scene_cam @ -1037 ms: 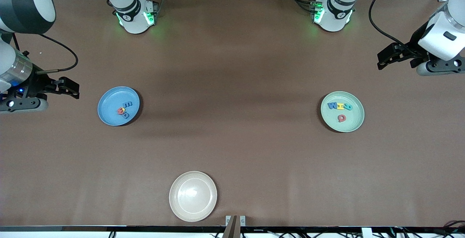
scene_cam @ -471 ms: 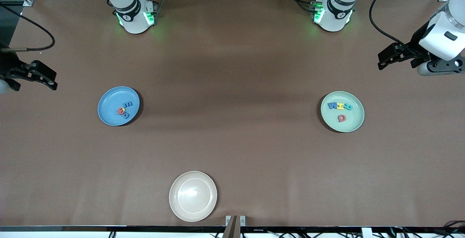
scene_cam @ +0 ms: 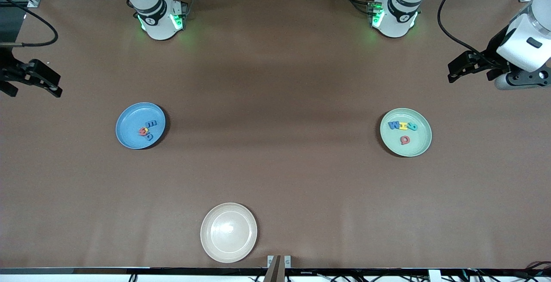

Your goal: Sort upper and lower case letters into plates

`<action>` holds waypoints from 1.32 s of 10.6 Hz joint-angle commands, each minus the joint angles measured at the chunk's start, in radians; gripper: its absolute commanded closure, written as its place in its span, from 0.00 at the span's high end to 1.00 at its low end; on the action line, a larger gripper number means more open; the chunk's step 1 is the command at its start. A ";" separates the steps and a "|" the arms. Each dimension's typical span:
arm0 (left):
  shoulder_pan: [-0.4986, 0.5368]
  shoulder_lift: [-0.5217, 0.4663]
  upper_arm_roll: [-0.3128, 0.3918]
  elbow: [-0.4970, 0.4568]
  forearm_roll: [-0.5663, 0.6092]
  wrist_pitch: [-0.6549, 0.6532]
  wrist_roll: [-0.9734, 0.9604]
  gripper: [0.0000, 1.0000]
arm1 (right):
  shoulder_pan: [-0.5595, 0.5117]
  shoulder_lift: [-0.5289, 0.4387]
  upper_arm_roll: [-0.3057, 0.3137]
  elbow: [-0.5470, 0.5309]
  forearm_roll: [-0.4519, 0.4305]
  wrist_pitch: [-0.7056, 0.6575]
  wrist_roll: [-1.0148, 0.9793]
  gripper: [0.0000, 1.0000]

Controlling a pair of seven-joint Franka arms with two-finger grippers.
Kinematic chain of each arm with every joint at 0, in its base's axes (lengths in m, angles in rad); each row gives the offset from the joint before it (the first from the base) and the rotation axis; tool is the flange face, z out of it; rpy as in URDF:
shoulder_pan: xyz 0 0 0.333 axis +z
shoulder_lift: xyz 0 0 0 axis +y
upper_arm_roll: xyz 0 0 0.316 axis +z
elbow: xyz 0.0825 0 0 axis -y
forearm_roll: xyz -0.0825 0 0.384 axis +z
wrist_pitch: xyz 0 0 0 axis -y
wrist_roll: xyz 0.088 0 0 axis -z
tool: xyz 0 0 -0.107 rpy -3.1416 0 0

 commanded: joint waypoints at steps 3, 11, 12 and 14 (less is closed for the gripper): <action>0.003 -0.008 0.007 0.002 -0.023 0.001 0.018 1.00 | 0.009 -0.065 -0.023 -0.127 0.075 0.006 0.023 1.00; 0.003 -0.010 0.007 0.006 -0.022 0.001 0.017 1.00 | 0.007 -0.067 -0.024 -0.170 0.066 0.021 0.031 1.00; 0.003 -0.010 0.007 0.006 -0.023 0.001 0.017 1.00 | 0.004 -0.064 -0.024 -0.166 0.066 0.022 0.031 1.00; 0.003 -0.010 0.007 0.008 -0.022 0.002 0.015 1.00 | -0.002 -0.055 -0.023 -0.161 0.068 0.039 0.032 1.00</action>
